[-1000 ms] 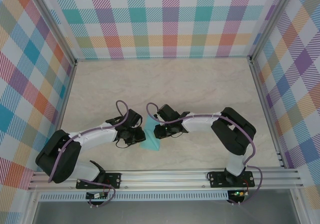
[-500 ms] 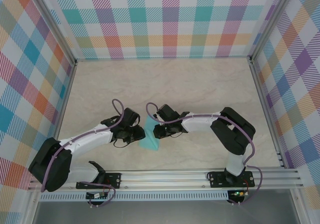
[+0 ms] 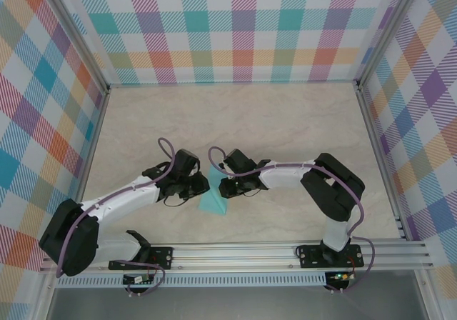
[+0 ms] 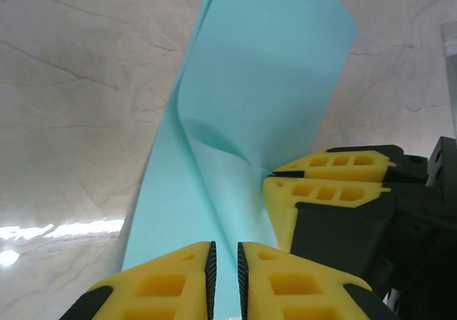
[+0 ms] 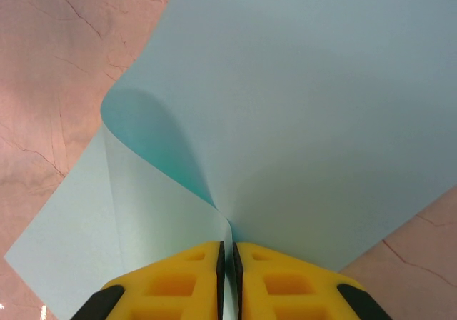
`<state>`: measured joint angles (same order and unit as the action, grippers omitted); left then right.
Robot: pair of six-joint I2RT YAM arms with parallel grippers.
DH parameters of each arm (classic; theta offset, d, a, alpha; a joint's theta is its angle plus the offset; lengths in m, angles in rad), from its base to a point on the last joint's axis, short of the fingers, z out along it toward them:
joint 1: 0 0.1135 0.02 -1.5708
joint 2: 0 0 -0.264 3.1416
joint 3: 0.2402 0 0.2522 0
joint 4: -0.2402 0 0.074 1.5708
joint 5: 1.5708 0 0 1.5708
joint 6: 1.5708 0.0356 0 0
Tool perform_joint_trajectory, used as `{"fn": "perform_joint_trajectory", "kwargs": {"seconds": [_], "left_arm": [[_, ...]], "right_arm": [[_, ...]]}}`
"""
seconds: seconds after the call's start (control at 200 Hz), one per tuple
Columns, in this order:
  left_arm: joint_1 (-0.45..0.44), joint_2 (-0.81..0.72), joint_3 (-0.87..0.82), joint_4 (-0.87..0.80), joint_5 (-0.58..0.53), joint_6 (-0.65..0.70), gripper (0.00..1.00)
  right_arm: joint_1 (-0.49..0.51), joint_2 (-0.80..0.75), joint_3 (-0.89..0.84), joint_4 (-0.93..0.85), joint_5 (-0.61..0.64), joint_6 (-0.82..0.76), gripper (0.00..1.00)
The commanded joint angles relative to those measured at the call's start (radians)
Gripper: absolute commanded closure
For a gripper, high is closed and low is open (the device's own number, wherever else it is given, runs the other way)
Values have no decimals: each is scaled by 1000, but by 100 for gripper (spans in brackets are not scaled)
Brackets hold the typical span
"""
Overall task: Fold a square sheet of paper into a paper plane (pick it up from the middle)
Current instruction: Fold the triangle a second time at the center of the table.
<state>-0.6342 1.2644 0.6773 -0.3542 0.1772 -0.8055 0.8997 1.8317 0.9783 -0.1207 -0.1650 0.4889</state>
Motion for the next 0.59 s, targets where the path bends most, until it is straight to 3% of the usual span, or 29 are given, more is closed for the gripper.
{"fn": "perform_joint_trajectory", "kwargs": {"seconds": [0.0, 0.265, 0.59], "left_arm": [[4, 38, 4, 105, 54, -53, 85], [34, 90, -38, 260, 116, -109, 88], [42, 138, -45, 226, 83, -119, 92]], "right_arm": [[8, 35, -12, -66, 43, -3, 85], [8, 34, -14, -65, 42, -3, 85], [8, 32, -12, -64, 39, -2, 85]]}}
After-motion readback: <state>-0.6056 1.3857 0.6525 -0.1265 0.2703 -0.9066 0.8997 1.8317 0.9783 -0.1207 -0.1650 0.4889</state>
